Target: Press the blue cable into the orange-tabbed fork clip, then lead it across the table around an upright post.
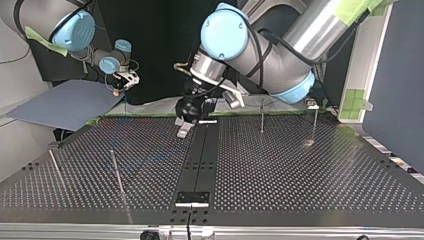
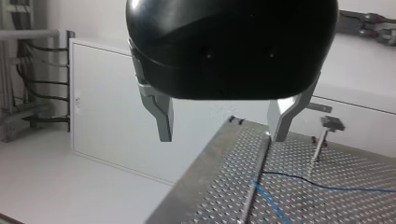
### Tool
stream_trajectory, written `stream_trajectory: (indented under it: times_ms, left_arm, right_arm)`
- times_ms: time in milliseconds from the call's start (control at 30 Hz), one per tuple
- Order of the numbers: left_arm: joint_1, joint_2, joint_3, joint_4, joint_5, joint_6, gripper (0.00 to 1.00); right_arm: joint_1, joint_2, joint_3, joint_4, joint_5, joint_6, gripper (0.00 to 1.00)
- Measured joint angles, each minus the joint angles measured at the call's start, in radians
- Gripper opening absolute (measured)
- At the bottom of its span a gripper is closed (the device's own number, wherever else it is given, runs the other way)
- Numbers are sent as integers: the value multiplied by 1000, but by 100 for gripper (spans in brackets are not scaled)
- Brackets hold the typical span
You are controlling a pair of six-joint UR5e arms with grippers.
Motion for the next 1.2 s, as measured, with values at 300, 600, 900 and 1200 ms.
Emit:
stream_trajectory:
  times_ms: [300,600,900,1200]
  left_arm:
    - [-1,-4,-73,73,-5,7,100]
    - [12,-4,-153,153,-11,-34,100]
    - [30,-5,-236,236,-34,-13,100]
    - [36,-5,-324,324,-33,-7,100]
  right_arm:
    - [1,0,0,0,0,0,2]
    - [6,0,0,0,-1,-2,2]
    - [9,0,0,2,-2,-2,2]
    - [11,0,1,5,-6,-2,2]
